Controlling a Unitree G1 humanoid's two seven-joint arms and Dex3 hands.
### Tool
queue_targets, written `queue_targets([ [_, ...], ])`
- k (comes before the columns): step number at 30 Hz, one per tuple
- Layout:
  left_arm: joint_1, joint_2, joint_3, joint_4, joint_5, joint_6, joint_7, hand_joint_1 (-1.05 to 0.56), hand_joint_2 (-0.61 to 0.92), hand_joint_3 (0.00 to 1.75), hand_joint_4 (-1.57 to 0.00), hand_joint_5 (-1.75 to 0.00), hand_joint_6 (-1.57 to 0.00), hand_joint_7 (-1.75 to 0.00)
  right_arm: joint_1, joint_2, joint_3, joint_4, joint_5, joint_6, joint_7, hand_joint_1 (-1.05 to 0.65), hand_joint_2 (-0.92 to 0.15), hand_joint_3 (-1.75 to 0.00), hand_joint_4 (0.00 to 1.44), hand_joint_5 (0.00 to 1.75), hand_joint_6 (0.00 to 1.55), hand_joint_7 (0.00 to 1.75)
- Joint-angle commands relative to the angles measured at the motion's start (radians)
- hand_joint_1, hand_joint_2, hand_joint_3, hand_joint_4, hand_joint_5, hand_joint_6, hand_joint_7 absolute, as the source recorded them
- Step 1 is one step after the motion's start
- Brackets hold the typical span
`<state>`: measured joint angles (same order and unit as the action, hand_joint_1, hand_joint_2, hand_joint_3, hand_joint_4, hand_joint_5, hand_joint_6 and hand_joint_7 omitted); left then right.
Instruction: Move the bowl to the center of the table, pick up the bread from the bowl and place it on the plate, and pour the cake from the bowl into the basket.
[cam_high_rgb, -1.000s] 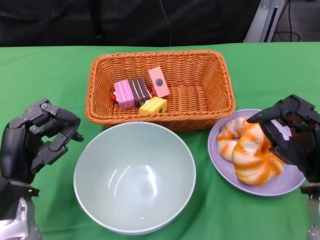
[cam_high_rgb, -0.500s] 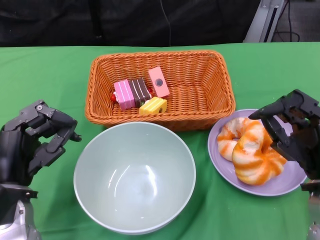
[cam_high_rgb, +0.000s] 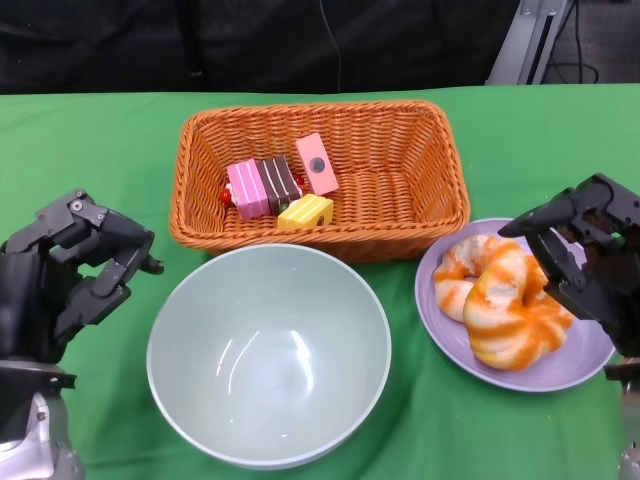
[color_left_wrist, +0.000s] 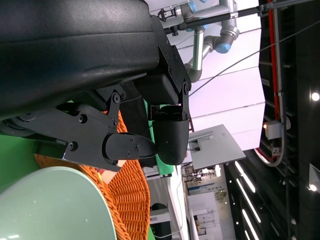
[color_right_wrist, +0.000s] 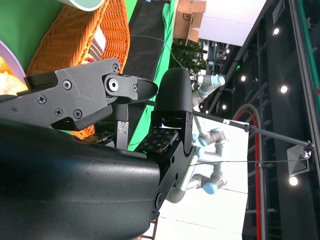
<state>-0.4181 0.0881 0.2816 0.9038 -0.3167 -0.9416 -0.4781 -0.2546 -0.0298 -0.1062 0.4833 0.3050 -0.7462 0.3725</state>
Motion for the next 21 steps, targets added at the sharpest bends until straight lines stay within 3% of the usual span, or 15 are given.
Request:
queue_targets([
  [1, 0.016, 0.013, 0.001, -0.017, 0.001, 0.01, 0.003, -0.08, 0.92, 0.36, -0.84, -1.43, -0.86, -1.15, 0.014, 0.004, -0.019, -0.027, 0.037, 0.028, 0.009, -0.08, -0.92, -0.42, 0.74, 1.33, 0.74, 1.06],
  [21, 0.02, 0.009, 0.006, -0.019, -0.009, 0.017, -0.006, -0.11, 0.92, 0.33, -0.83, -1.44, -0.85, -1.17, 0.008, 0.019, -0.045, -0.019, 0.024, 0.037, 0.027, -0.11, -0.92, -0.41, 0.74, 1.34, 0.75, 1.04],
])
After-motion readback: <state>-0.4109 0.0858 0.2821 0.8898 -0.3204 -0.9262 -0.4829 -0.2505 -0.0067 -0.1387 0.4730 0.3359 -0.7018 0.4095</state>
